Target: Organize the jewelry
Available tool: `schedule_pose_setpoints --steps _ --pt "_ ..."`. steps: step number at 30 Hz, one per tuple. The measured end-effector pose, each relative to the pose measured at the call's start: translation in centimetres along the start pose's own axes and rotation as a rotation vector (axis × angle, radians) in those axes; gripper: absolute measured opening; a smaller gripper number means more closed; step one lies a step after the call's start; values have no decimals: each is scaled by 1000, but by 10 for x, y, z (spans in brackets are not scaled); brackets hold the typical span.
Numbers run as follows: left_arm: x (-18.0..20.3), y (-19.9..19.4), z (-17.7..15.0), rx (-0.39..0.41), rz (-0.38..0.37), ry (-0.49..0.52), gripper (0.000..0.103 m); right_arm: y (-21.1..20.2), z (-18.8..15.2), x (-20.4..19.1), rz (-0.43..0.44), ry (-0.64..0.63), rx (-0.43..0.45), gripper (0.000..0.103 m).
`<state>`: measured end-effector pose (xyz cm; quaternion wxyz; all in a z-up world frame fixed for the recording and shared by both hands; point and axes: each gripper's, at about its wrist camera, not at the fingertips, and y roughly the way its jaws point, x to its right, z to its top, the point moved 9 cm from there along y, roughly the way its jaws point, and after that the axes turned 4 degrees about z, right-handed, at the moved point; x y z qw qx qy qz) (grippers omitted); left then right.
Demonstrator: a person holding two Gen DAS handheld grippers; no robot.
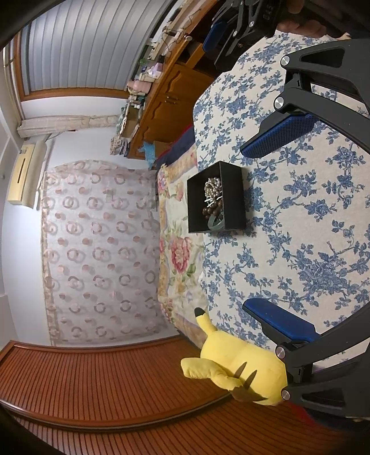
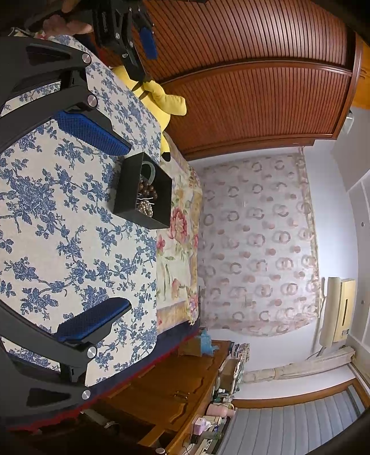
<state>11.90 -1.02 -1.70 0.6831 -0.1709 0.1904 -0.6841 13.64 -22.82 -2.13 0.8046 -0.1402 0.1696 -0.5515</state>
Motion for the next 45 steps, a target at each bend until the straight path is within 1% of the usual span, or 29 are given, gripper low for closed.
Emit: schedule_pose_setpoints --steps 23,45 --pt "8 -6 2 9 -11 4 95 0 0 0 1 -1 0 101" --pt "7 -7 0 0 -11 -1 95 1 0 -1 0 -1 0 101"
